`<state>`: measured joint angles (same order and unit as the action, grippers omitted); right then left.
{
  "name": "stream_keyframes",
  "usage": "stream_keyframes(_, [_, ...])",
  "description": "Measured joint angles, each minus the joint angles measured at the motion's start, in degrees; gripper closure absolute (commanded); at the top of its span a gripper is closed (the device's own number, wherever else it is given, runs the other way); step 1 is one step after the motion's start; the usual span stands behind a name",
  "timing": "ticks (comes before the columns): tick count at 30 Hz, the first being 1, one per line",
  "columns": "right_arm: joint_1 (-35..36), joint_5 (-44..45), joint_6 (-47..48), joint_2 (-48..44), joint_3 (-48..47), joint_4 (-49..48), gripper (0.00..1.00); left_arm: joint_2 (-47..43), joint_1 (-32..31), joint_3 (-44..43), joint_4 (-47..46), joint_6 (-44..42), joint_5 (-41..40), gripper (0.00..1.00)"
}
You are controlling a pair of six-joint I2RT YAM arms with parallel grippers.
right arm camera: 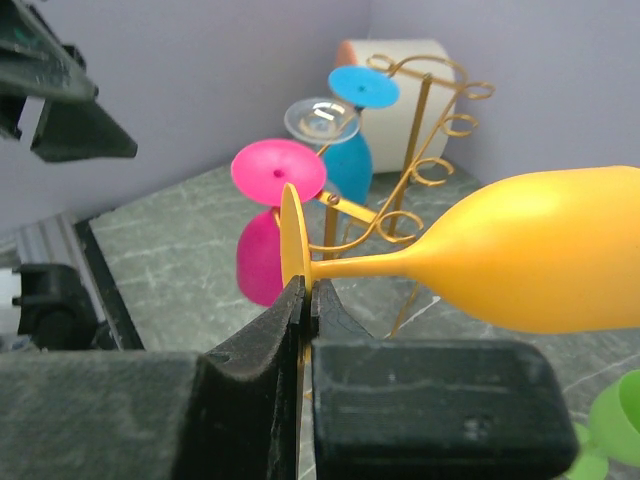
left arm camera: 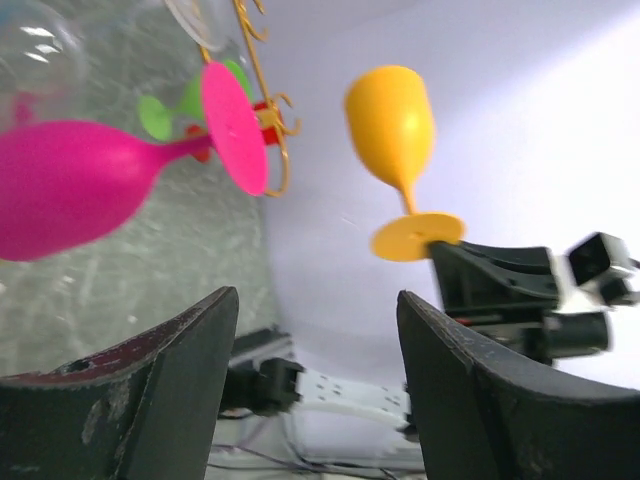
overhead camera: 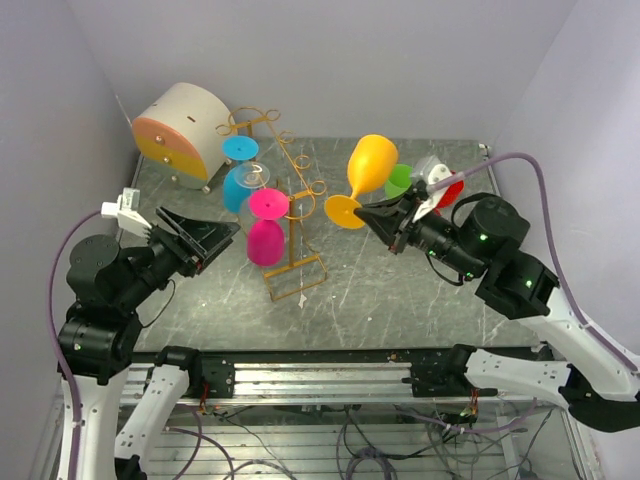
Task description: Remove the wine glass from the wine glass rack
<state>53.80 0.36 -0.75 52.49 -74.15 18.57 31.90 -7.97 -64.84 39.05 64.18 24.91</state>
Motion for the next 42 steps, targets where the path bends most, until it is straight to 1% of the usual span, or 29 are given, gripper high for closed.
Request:
stream_keyframes(3, [0.6, -1.6, 0.4, 1.4, 0.0, 1.3, 1.0, 1.2, 0.0, 0.0, -1.9, 6.4, 5.3, 0.22])
stream_keyframes(7, [1.4, -2.5, 1.1, 2.4, 0.0, 2.4, 1.0, 1.0, 0.0, 0.9, -4.0, 14.1, 9.3, 0.21])
stream_keyframes(11, [2.3, -3.0, 2.1, 2.9, -0.9, 2.4, 1.0, -1.2, 0.0, 3.4, -6.1, 20.9, 10.5, 0.18])
stream_keyframes(15, [4.4, -1.4, 4.0, 5.2, -4.4, 2.5, 1.0, -1.5, 0.0, 3.5, -6.4, 22.8, 10.6, 0.18])
stream_keyframes(19, [9.2, 5.3, 8.3, 8.9, -8.6, 2.3, 1.0, -1.0, 0.0, 3.0, -5.8, 22.6, 10.6, 0.19])
stream_keyframes(22, [14.6, 12.2, 13.3, 11.2, -9.5, 1.1, 1.0, -1.1, 0.0, 3.1, -5.9, 22.8, 10.6, 0.2])
stream_keyframes(24, [18.9, 16.9, 17.7, 12.2, -8.7, -0.5, 1.0, -1.6, 0.0, 4.0, -6.3, 23.3, 10.6, 0.2])
stream_keyframes(28, [28.1, 25.3, 27.7, 12.3, -4.0, -5.7, 1.0, -2.6, 0.0, 5.6, -6.7, 24.7, 10.6, 0.23])
stream_keyframes(32, [33.9, 31.3, 36.2, 12.4, -0.7, -11.0, 1.0, -2.6, 0.0, 5.6, -6.7, 25.1, 10.6, 0.24])
stream_keyframes(37, [38.6, 37.0, 46.8, 13.6, 4.4, -20.9, 1.0, -2.6, 0.0, 4.9, -6.7, 25.9, 10.7, 0.22])
stream_keyframes(42, [39.6, 38.4, 53.3, 16.4, 6.8, -27.0, 1.0, -2.8, 0.0, 4.2, -6.8, 26.8, 11.1, 0.22])
